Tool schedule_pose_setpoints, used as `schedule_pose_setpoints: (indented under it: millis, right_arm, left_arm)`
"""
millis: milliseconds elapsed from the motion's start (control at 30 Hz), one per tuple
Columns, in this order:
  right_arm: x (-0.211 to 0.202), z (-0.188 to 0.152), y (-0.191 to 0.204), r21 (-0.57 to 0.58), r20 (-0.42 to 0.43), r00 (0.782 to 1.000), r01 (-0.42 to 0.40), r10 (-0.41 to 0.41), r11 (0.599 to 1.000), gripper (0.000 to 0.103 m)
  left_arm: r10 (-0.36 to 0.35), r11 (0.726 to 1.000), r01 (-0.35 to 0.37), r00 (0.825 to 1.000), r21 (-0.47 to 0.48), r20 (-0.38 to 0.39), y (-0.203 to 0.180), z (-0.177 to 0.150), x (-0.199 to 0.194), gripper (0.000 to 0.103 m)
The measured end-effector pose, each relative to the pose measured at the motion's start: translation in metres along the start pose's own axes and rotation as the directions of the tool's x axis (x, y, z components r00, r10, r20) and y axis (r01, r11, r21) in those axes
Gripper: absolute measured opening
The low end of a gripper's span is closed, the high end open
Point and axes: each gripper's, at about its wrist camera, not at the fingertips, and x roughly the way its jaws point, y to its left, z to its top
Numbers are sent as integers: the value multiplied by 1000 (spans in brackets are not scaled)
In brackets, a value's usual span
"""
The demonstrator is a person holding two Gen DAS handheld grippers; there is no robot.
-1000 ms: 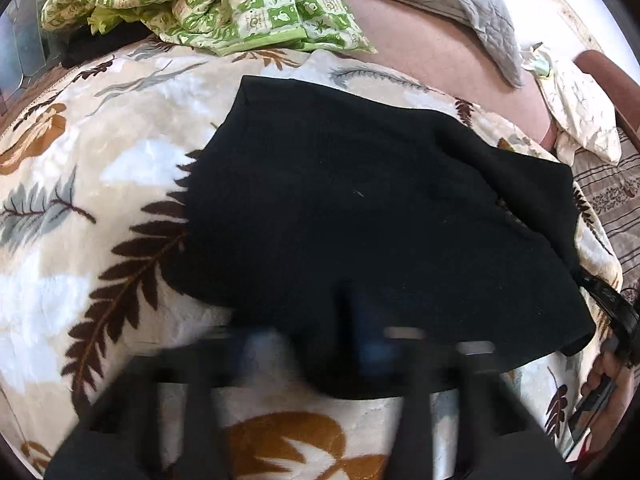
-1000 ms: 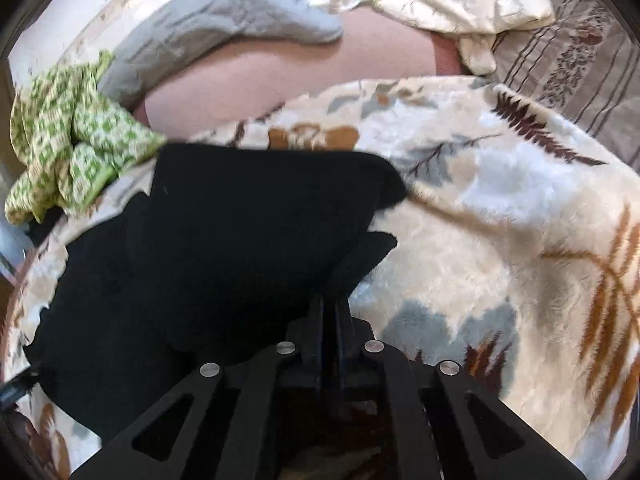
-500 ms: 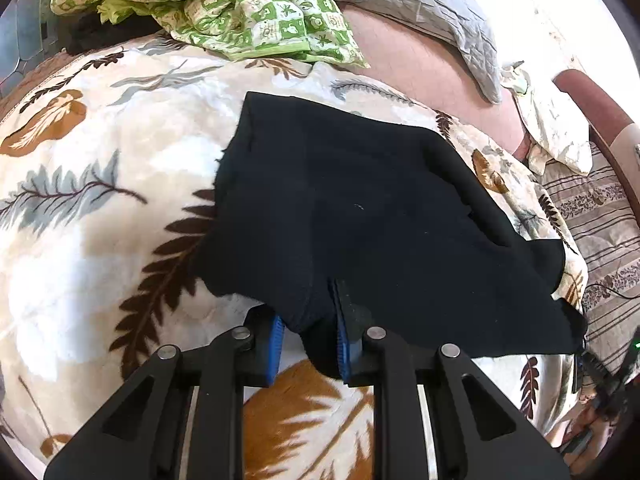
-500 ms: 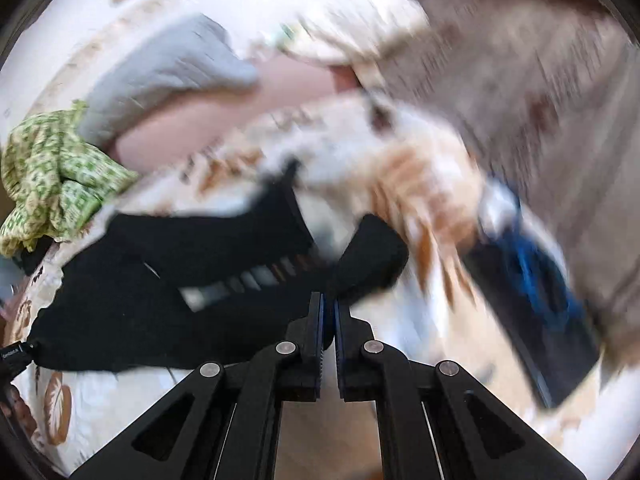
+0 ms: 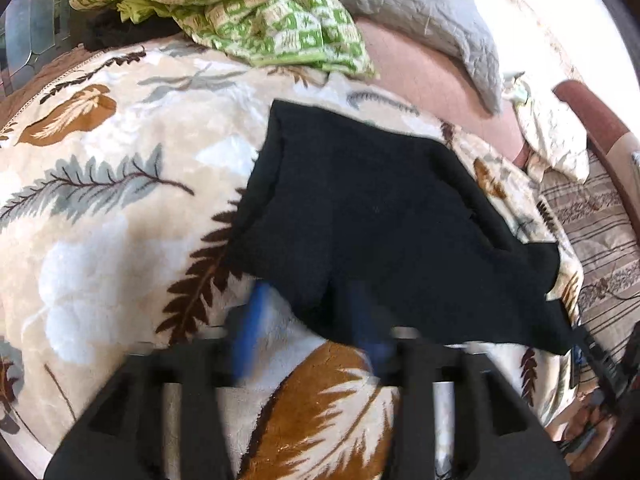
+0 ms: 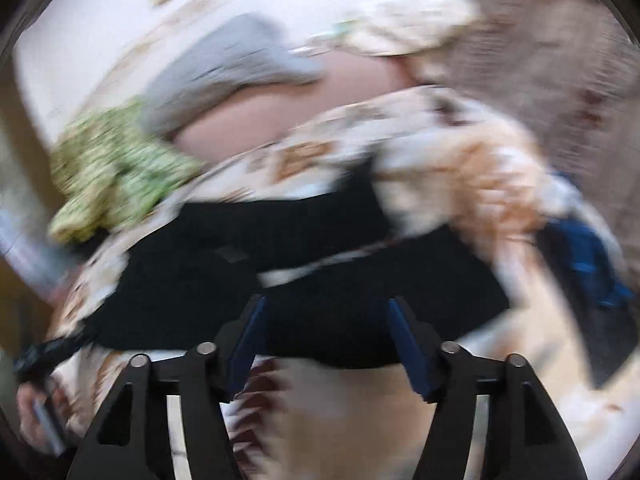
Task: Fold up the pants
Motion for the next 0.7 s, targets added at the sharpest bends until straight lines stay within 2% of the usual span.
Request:
schedule_pose_setpoints:
  millis: [33, 67, 133, 233, 300, 367, 467, 500, 533, 567, 633, 667, 700]
  right_arm:
    - [7, -2, 12, -38, -14, 1000, -23, 22, 999, 65]
    - [17, -7, 28, -95, -35, 998, -51, 48, 994, 65]
    - [30, -15, 48, -163, -65, 996, -76, 66, 984, 65]
    - [46, -31, 81, -243, -110, 979, -196, 174, 950, 66]
    - [56, -41, 106, -324, -114, 979, -196, 168, 925, 72]
    - [70, -51, 129, -412, -129, 978, -202, 163, 888, 72]
    - [91, -63, 151, -505, -131, 983, -178, 129, 845, 72]
    - [97, -69, 159, -546, -127, 986, -161, 109, 822, 72]
    - [104, -73, 167, -587, -124, 988, -146, 89, 796, 71]
    - [109, -76, 172, -608, -128, 989, -140, 77, 781, 69]
    - [114, -72, 179, -617, -126, 989, -139, 77, 775, 46]
    - [117, -68, 182, -615, -119, 991, -123, 63, 779, 15]
    - [120, -63, 183, -600, -123, 990, -125, 62, 790, 10]
  left_arm:
    - [-2, 1000, 3, 1000, -11, 19, 2, 0, -2, 83]
    - [-1, 1000, 2, 999, -27, 41, 4, 0, -3, 85]
    - [14, 999, -13, 1000, -42, 25, 7, 0, 4, 85]
    - [47, 997, -50, 998, -65, -45, 9, -1, 24, 85]
    - [81, 995, -85, 995, -60, -56, 4, -3, 34, 85]
    - [128, 992, -128, 992, -15, -22, -6, -2, 39, 85]
    - [122, 993, -122, 992, -3, -16, -14, 1, 49, 84]
    - [100, 995, -100, 995, -16, -12, -14, 1, 49, 80]
    - [75, 997, -75, 997, -25, -17, -14, 2, 48, 49]
    - [51, 998, -52, 998, -27, -38, -14, 5, 50, 13]
    - [12, 999, -14, 998, -37, -56, -13, 8, 50, 12]
    - [10, 1000, -12, 999, -29, -48, -14, 8, 48, 11]
    - [9, 1000, -10, 999, -14, -45, -16, 8, 44, 11]
